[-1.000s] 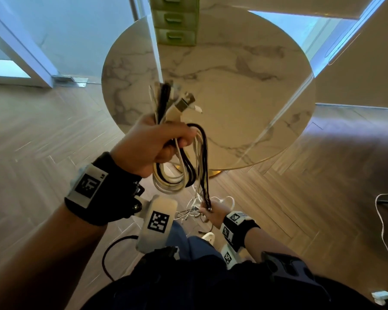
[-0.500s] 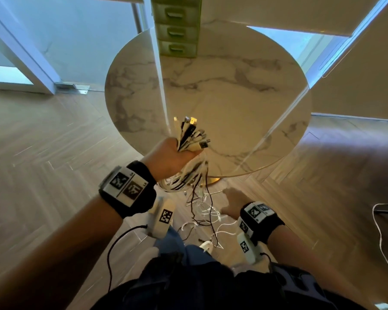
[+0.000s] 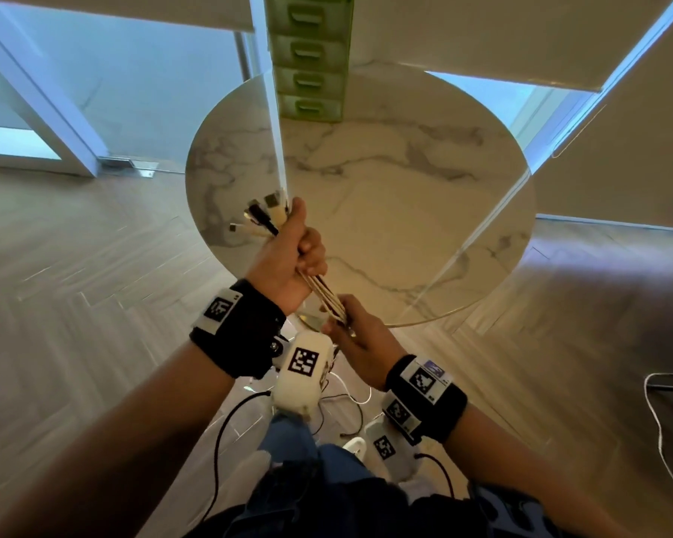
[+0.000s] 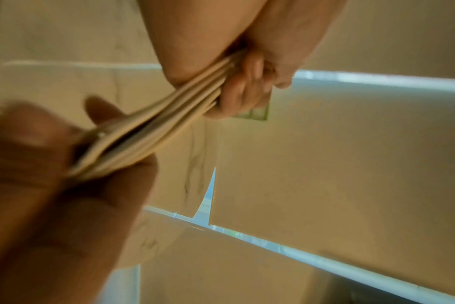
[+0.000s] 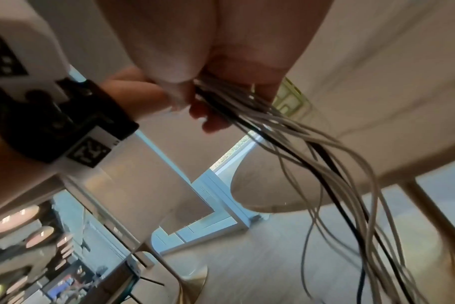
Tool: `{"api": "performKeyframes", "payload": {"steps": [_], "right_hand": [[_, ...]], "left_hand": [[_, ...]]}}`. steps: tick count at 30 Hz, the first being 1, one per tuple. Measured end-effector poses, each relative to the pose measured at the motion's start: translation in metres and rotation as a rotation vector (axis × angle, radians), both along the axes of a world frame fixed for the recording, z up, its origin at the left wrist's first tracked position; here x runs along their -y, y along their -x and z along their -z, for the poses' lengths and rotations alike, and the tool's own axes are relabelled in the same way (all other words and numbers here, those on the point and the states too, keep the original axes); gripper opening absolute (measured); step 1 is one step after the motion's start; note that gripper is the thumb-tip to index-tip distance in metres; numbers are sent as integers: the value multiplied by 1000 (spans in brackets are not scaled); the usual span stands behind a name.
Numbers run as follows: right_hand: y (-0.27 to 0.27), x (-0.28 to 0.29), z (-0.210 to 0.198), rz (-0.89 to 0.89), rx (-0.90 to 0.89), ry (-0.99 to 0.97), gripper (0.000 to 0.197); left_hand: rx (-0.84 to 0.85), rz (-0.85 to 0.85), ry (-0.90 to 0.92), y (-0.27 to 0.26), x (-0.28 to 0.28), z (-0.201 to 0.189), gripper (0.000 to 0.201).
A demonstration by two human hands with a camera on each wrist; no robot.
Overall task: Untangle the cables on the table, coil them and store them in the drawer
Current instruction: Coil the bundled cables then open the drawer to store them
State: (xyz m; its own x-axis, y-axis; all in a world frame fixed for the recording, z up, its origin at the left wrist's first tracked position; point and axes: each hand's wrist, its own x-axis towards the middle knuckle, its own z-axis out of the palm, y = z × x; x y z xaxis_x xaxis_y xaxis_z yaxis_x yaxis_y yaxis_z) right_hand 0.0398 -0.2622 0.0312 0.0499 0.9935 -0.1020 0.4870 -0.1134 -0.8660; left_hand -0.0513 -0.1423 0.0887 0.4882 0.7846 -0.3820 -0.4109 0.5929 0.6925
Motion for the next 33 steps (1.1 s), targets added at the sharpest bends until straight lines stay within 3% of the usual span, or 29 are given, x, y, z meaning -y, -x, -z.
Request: {"api": "performKeyframes", "payload": {"steps": [2, 4, 6, 8, 9, 10, 11, 14, 15, 17, 20, 25, 28, 30, 33], "right_hand": [[-6, -8, -8, 21, 72, -42, 21], [-8, -20, -21, 1, 145, -64, 20], [-13, -34, -31, -24, 201, -24, 20], [-24, -47, -39, -51, 270, 31, 21], [-28, -53, -42, -78, 316, 65, 23], [-32, -58, -45, -122, 367, 113, 24], [-33, -62, -49, -178, 421, 171, 24], [-32, -72, -57, -356, 522, 298, 27], [-31, -75, -60, -391, 498, 297, 26], [-32, -83, -72, -407, 448, 278, 24], [-40, -97, -98, -439, 430, 299, 26], [-53, -124, -122, -383, 421, 272, 23], [-58, -138, -132, -310, 296, 238, 23], [-59, -149, -135, -297, 239, 228, 24], [-60, -167, -136, -244, 123, 216, 18]], "left_hand": [[36, -99, 89, 7, -11, 8, 43], [-63, -51, 58, 13, -17, 15, 35], [-404, 206, -151, 23, -19, 19, 33], [-777, 660, -481, 35, -18, 21, 39], [-863, 847, -646, 38, -17, 18, 36], [-848, 922, -759, 39, -17, 13, 32], [-769, 892, -797, 38, -19, 5, 29], [-512, 594, -816, 23, -35, -14, 32], [-502, 592, -837, 17, -43, -14, 39], [-506, 752, -814, 5, -55, -10, 51], [-429, 928, -644, -4, -67, -1, 58], [-236, 1145, -409, -4, -80, 0, 11], [21, 1213, -179, -2, -90, 5, 16], [199, 1195, -85, -3, -95, 6, 26], [376, 1010, 90, -5, -102, 5, 32]]}}
